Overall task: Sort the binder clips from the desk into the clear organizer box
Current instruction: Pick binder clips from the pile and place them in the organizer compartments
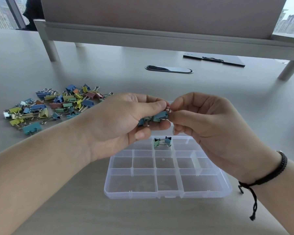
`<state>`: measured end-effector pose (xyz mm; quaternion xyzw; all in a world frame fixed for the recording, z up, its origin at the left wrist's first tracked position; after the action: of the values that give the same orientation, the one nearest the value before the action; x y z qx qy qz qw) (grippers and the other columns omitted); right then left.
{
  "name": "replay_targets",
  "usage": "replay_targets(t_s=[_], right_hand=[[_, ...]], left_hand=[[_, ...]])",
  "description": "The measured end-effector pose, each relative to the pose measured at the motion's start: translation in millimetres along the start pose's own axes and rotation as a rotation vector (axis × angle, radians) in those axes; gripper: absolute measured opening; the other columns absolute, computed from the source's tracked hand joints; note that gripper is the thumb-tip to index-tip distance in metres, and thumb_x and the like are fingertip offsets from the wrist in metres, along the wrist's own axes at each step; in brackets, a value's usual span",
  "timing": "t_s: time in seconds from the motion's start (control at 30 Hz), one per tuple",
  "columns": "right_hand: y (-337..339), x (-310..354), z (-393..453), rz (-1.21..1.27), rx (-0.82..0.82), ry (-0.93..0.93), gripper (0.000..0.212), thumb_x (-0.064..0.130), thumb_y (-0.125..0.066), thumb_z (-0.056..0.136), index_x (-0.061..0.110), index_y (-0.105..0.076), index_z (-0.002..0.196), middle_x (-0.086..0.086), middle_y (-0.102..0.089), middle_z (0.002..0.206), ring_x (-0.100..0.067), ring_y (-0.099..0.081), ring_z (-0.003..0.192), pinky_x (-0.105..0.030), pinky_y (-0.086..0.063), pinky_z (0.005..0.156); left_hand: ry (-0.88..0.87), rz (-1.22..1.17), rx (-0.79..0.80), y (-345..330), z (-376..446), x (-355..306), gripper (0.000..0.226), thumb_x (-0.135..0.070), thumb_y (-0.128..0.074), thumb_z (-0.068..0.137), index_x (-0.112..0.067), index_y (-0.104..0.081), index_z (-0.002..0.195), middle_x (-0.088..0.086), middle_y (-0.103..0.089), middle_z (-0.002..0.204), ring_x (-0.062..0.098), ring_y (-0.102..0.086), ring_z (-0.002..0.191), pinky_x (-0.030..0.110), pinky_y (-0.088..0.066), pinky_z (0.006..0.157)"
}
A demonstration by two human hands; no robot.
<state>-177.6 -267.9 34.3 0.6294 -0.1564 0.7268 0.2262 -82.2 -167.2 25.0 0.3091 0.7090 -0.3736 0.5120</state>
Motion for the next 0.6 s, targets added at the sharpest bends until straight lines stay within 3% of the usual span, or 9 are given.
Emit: replay_targets(t_s=[0.23, 0.33, 0.43, 0.6], right_hand=[[6.1, 5.1, 1.7, -0.055, -0.068, 0.079, 0.024, -0.007, -0.067, 0.083, 0.014, -0.072, 0.071, -0.004, -0.063, 0.059, -0.018, -0.056, 0.055, -0.035, -0.053, 0.067], [3.6, 5.7, 0.8, -0.105, -0.04, 0.086, 0.016, 0.001, -0.068, 0.083, 0.014, -0.076, 0.079, -0.007, -0.069, 0.065, -0.017, -0.059, 0.057, -0.037, -0.059, 0.071], [0.2, 6.7, -0.8, -0.176, -0.027, 0.119, 0.018, 0.002, -0.066, 0.084, 0.015, -0.079, 0.084, -0.006, -0.074, 0.07, -0.014, -0.061, 0.058, -0.032, -0.058, 0.068], [7.7, 7.6, 0.7, -0.069, -0.095, 0.149, 0.023, -0.007, -0.063, 0.086, 0.011, -0.076, 0.08, -0.01, -0.069, 0.064, -0.019, -0.064, 0.058, -0.03, -0.054, 0.065]], left_hand=[[0.166, -0.184, -0.033, 4.8, 0.1, 9.1, 0.031, -0.012, -0.051, 0.098, 0.005, -0.06, 0.123, 0.013, -0.067, 0.08, 0.015, -0.066, 0.06, 0.013, -0.03, 0.032], [0.206, -0.214, -0.006, 3.3, -1.1, 9.8, 0.03, -0.018, -0.055, 0.095, 0.002, -0.064, 0.115, 0.012, -0.064, 0.08, 0.016, -0.064, 0.06, 0.014, -0.033, 0.032], [0.193, -0.179, 0.052, 0.8, -1.6, 7.5, 0.028, -0.026, -0.061, 0.091, -0.002, -0.066, 0.106, 0.011, -0.061, 0.082, 0.015, -0.061, 0.061, 0.014, -0.035, 0.033], [0.09, -0.119, 0.141, -1.4, -1.7, 3.3, 0.014, -0.008, -0.049, 0.097, -0.003, -0.061, 0.101, 0.007, -0.058, 0.078, 0.01, -0.056, 0.061, 0.012, -0.044, 0.04]])
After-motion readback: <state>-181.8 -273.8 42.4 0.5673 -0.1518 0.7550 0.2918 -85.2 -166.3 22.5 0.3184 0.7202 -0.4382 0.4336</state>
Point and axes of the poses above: each hand's wrist, its own z-axis towards the middle knuckle, its own y-axis out of the back of the hand, x = y × z, the point moved 6 cm from there along z, towards the middle knuckle
